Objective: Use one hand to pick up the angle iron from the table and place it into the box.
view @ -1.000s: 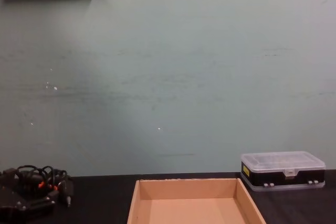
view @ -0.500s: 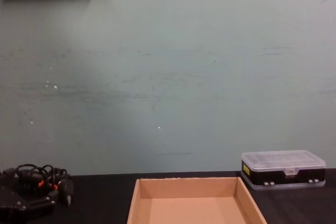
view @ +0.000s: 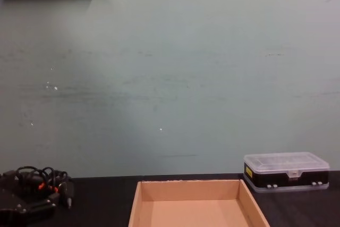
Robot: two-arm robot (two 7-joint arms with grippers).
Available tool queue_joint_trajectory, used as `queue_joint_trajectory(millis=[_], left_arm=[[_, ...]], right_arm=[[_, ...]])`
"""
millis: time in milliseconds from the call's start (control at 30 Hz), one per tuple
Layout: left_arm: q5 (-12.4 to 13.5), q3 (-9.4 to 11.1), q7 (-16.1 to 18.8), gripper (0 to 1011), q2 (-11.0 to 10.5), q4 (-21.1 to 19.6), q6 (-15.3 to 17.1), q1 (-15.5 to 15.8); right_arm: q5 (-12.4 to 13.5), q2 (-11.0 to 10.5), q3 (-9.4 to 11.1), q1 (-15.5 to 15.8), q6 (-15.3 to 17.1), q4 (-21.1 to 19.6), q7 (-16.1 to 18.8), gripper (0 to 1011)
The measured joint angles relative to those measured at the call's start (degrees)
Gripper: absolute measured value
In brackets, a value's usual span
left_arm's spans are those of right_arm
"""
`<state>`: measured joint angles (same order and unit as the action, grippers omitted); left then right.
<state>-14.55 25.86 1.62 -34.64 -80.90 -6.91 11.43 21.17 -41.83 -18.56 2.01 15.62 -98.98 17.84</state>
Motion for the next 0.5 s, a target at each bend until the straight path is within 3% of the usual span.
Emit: queue_joint_trajectory(millis=[500], left_arm=[[0.00, 0.00, 0.00, 1011, 0.00, 0.00, 0.00, 0.00]], right_arm=[[-1.87, 3.00, 0.54, -1.27, -0.32, 2.98, 1.86, 1004]])
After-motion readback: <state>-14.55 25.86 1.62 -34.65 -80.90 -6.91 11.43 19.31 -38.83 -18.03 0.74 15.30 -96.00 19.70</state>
